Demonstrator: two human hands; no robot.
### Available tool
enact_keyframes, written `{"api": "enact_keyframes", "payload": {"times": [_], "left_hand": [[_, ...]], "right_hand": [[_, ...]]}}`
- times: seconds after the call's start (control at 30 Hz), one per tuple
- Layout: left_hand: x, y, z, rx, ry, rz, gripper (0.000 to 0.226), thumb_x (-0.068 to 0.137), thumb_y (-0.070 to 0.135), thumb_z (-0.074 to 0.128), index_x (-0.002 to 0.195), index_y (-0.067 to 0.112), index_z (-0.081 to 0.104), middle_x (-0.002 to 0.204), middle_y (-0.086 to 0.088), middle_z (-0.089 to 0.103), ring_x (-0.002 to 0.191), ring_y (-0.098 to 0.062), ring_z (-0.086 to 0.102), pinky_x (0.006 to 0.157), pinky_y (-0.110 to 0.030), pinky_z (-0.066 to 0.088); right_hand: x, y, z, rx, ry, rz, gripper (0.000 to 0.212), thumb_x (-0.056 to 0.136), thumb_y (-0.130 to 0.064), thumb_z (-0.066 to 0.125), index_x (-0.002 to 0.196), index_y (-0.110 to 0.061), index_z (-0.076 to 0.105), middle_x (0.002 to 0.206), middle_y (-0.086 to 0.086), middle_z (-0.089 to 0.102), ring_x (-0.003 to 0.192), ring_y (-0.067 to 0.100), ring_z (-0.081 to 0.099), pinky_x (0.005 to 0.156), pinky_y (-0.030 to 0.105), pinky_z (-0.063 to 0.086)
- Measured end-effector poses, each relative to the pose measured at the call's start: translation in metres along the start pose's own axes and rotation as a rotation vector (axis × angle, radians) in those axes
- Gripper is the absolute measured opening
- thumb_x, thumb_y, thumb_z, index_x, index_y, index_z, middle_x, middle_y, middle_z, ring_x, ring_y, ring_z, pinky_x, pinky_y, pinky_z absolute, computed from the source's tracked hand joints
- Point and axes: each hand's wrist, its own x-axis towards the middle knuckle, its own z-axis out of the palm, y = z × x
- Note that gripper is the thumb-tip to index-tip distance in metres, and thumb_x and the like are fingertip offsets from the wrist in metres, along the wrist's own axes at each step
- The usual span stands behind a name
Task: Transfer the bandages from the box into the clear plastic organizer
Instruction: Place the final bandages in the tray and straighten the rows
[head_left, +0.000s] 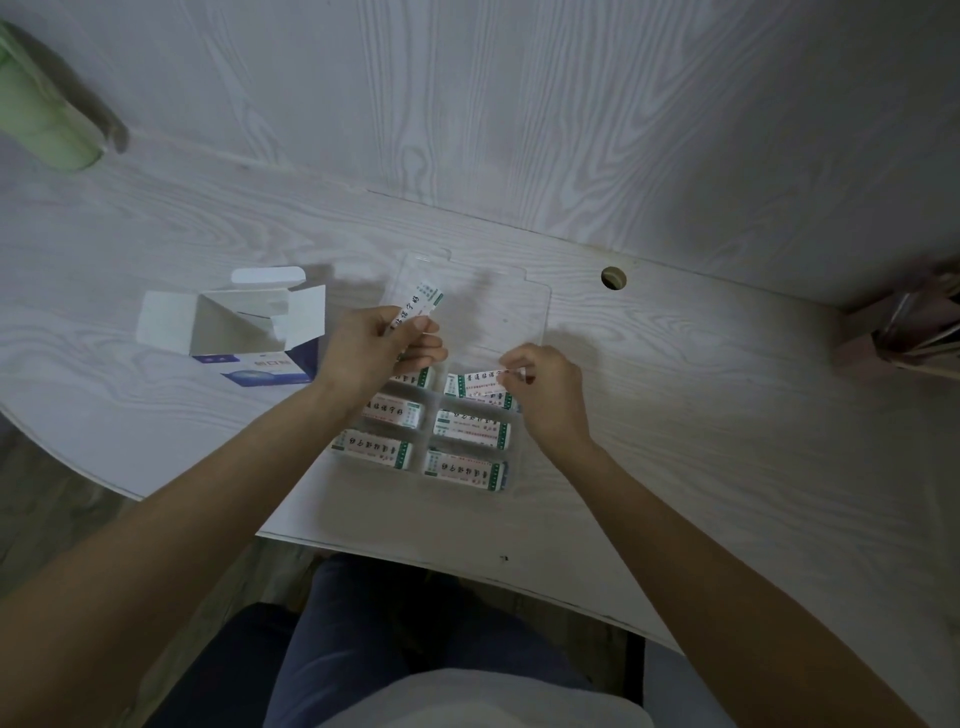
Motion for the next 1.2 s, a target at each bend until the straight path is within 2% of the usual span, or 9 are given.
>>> {"api": "enact_keyframes", "payload": {"times": [0.07,0.2,0.3,0.47,0.6,0.9,1.1,1.17,1.2], "left_hand": [[0.000,-0.001,-0.002,-0.006,0.002,0.000,0.016,0.094,0.011,0.053,0.100,0.001,0.064,0.088,-0.011,0.071,0.074,-0.011,0.071,0.069,-0.019,0.057],[0.000,-0.001,-0.004,-0.018,0.000,-0.003,0.016,0.094,0.010,0.053,0.100,0.000,0.064,0.089,-0.011,0.070,0.074,-0.010,0.071,0.071,-0.020,0.057],[-0.001,-0.002,-0.005,-0.021,-0.010,-0.003,0.018,0.094,0.010,0.053,0.101,-0.003,0.063,0.090,-0.012,0.070,0.075,-0.010,0.071,0.072,-0.020,0.057],[-0.003,-0.003,-0.005,0.032,-0.032,0.011,0.019,0.096,0.012,0.050,0.101,-0.001,0.064,0.084,-0.010,0.070,0.067,-0.007,0.069,0.065,-0.016,0.056],[-0.003,-0.004,-0.005,0.070,-0.072,0.020,0.021,0.098,0.014,0.048,0.098,0.002,0.065,0.080,-0.008,0.068,0.064,-0.008,0.068,0.061,-0.015,0.054],[-0.006,-0.001,0.002,0.092,-0.126,0.031,0.022,0.097,0.014,0.048,0.102,0.000,0.065,0.080,-0.007,0.067,0.062,-0.005,0.068,0.062,-0.014,0.053],[-0.005,-0.005,0.001,0.186,-0.158,0.049,0.021,0.097,0.016,0.049,0.101,0.005,0.067,0.076,-0.003,0.065,0.053,-0.004,0.059,0.057,-0.014,0.052],[-0.002,-0.009,0.001,0.293,-0.186,0.087,0.021,0.096,0.019,0.051,0.099,0.009,0.069,0.071,0.002,0.064,0.052,-0.004,0.055,0.060,-0.020,0.050],[0.000,-0.011,0.002,0.346,-0.205,0.109,0.020,0.096,0.020,0.052,0.097,0.011,0.070,0.068,0.004,0.063,0.052,-0.004,0.054,0.061,-0.023,0.049]], "right_hand": [[0.000,-0.002,0.006,-0.128,-0.025,-0.068,0.015,0.087,-0.003,0.064,0.102,-0.003,0.068,0.104,0.010,0.061,0.086,0.009,0.052,0.068,0.002,0.037],[0.000,-0.007,0.013,-0.373,-0.083,-0.190,0.012,0.088,-0.012,0.064,0.098,-0.008,0.068,0.098,0.007,0.059,0.085,0.017,0.055,0.071,0.024,0.043],[0.000,-0.009,0.015,-0.470,-0.114,-0.235,0.014,0.089,-0.014,0.062,0.100,-0.008,0.068,0.099,0.007,0.060,0.092,0.021,0.056,0.070,0.024,0.037],[-0.002,-0.011,0.011,-0.483,-0.090,-0.257,0.018,0.090,-0.017,0.060,0.106,-0.010,0.068,0.105,0.006,0.062,0.101,0.022,0.053,0.079,0.029,0.040],[-0.007,-0.007,-0.006,-0.513,0.022,-0.100,0.020,0.096,-0.024,0.051,0.107,-0.016,0.065,0.101,0.002,0.066,0.090,0.018,0.060,0.067,0.026,0.042],[-0.008,-0.011,-0.006,-0.655,-0.081,-0.020,0.017,0.095,-0.027,0.053,0.097,-0.015,0.065,0.092,0.001,0.068,0.084,0.020,0.061,0.064,0.027,0.040],[-0.007,-0.012,-0.008,-0.675,-0.069,-0.027,0.021,0.097,-0.027,0.049,0.097,-0.015,0.066,0.093,0.000,0.068,0.084,0.020,0.062,0.064,0.027,0.042],[-0.007,-0.014,-0.013,-0.530,-0.020,-0.027,0.030,0.098,-0.032,0.046,0.094,-0.011,0.067,0.088,0.003,0.069,0.080,0.022,0.063,0.065,0.030,0.048],[-0.005,-0.017,-0.016,-0.347,-0.009,-0.016,0.035,0.099,-0.035,0.046,0.092,-0.008,0.067,0.085,0.005,0.069,0.076,0.021,0.064,0.064,0.031,0.051]]}}
